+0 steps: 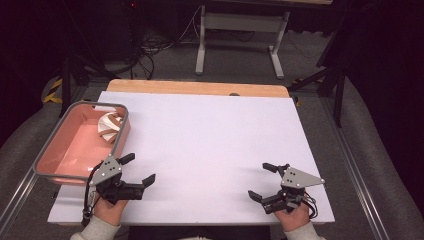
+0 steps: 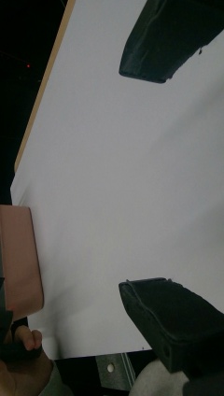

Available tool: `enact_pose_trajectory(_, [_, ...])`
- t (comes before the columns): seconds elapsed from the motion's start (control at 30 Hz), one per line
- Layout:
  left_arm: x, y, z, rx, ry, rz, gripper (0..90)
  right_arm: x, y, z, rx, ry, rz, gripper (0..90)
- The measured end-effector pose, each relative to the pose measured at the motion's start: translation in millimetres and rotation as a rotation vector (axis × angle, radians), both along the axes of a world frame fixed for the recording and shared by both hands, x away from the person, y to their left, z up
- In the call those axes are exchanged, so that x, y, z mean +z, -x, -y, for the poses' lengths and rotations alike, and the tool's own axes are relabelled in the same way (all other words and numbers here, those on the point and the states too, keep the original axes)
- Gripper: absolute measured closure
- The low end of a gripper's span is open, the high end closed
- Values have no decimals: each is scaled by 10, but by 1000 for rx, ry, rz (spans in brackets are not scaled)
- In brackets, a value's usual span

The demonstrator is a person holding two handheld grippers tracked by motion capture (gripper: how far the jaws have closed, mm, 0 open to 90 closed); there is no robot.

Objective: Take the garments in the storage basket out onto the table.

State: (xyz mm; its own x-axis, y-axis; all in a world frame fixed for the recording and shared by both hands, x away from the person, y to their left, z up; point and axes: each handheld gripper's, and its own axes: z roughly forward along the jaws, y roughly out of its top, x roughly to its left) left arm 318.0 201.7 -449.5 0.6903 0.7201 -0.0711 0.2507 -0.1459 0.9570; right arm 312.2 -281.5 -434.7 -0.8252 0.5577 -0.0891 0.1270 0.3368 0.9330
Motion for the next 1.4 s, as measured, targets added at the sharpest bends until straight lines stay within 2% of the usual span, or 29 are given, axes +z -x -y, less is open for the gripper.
enact_pose_trajectory(0.23, [10,-3,7,-8,-4,-6,16,-4,-3,-1,-2,5,2,7])
enact_pose_trajectory(0.43, [49,4,25,-17,-24,-4,19,-3,-1,-6,1,5,5,7])
enact_pose_trajectory(0.57, [83,-2,31,-42,-38,-31,23,-4,-2,-17,2,10,2,7])
enact_pose_trajectory(0.77, [179,3,58,-68,-48,-42,30,-10,-5,-34,2,20,-2,7])
enact_pose_trajectory(0.87, [231,-26,75,-95,-74,-63,31,-6,-2,-42,4,25,1,7])
enact_pose_trajectory(0.97, [255,-23,97,-102,-97,-71,32,-6,-15,-50,2,34,-2,7])
enact_pose_trajectory(1.13, [299,-54,85,-113,-90,-90,32,-8,-14,-64,5,45,1,7])
enact_pose_trajectory(1.3, [347,-88,91,-126,-113,-104,33,-4,-22,-61,4,49,-1,9])
enact_pose_trajectory(1.4, [376,-104,105,-150,-136,-124,45,-5,-31,-65,6,56,-3,9])
